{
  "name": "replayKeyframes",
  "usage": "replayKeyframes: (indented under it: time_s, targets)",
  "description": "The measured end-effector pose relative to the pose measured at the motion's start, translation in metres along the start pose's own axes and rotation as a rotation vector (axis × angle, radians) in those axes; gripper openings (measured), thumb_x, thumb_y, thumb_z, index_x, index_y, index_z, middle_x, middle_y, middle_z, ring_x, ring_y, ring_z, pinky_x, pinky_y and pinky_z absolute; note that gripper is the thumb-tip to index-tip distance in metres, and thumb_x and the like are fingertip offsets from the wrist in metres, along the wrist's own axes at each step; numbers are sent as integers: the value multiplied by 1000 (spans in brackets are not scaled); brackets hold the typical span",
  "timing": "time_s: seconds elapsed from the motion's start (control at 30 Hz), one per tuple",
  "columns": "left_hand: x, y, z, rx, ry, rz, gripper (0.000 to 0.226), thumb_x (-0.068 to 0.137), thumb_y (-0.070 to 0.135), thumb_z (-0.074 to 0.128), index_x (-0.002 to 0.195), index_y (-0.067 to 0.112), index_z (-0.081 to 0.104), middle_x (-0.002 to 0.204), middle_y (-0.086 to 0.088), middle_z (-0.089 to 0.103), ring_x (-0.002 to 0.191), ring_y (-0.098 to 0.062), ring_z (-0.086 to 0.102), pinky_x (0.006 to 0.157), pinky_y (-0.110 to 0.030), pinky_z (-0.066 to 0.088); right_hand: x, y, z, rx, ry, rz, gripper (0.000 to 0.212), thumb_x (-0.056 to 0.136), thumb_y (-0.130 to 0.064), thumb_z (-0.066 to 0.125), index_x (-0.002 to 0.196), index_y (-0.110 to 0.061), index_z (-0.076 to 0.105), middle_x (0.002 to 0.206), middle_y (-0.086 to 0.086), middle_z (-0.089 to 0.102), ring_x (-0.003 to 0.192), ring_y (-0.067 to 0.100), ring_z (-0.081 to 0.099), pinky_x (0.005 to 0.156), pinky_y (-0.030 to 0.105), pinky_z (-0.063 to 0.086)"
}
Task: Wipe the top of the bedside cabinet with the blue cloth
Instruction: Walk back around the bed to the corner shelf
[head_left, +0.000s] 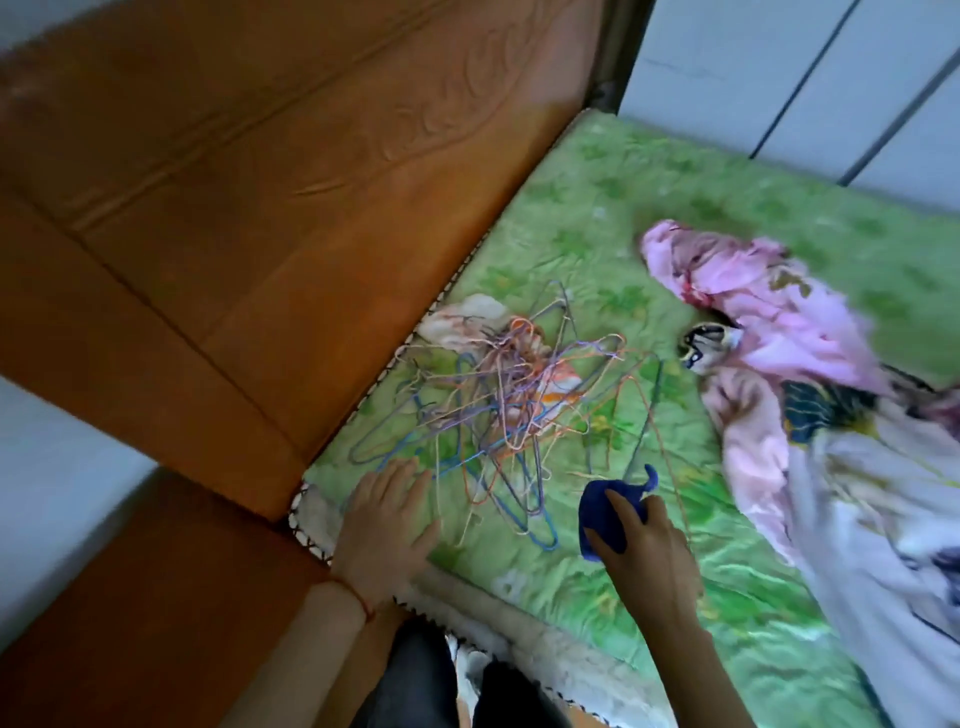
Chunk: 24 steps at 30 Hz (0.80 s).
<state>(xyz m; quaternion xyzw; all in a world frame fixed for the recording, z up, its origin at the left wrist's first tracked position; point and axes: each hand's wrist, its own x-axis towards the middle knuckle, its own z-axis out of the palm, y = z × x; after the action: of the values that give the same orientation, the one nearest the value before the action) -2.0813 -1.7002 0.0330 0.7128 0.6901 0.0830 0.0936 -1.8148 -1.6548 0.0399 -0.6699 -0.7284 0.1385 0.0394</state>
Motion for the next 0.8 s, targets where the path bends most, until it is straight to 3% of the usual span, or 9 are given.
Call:
replayKeyframes:
  time_s: [0.2,0.3,0.37,0.53,0.6,0.67,0.73,0.8]
  targets:
    - [33,21,4,74,-75,288,51,79,39,44,104,2,68,107,-18,67,100,-35,63,76,-58,50,-48,39,-8,68,114,287,50,63,-19,82,107,-6,64,93,27,56,61,43,58,50,41,46]
    - [38,41,9,57,-62,394,46,69,29,78,105,1,68,110,-20,66,102,-38,62,81,-60,47,-79,55,-10,84,178,398,49,60,-17,84,103,-5,65,88,27,56,56,42,57,46,40,46]
    - [40,62,12,50,-90,474,54,58,24,87,103,1,68,108,-21,66,100,-38,63,80,-60,48,-103,66,-12,90,220,458,49,57,-16,86,101,-4,66,84,27,57,52,41,56,44,39,46]
    - [37,126,29,61,-110,676,47,69,30,79,105,1,67,111,-20,65,101,-37,62,82,-59,48,-166,107,-13,97,268,657,49,61,-20,84,104,-7,65,89,24,56,55,40,57,47,39,46]
    - [31,158,36,64,-112,754,44,87,39,55,108,2,66,112,-20,65,102,-37,62,82,-57,49,-191,128,-16,111,277,756,49,65,-24,81,109,-11,63,94,22,55,63,41,59,51,39,46]
    - [25,194,42,60,-137,814,58,94,44,30,109,1,66,113,-20,65,104,-36,61,84,-55,50,-216,150,-19,116,290,852,48,69,-29,76,113,-16,60,99,19,54,71,39,60,53,36,43]
    - [16,230,48,72,-166,854,55,91,44,36,108,1,66,113,-21,64,104,-37,61,85,-55,49,-242,172,-21,114,313,904,47,71,-31,75,113,-17,60,100,17,54,72,37,59,52,33,40]
    - [5,266,56,79,-165,911,42,84,35,59,106,0,67,111,-22,65,101,-38,62,82,-57,49,-267,191,-23,137,318,944,46,71,-30,75,112,-15,61,101,17,55,70,37,60,51,33,40]
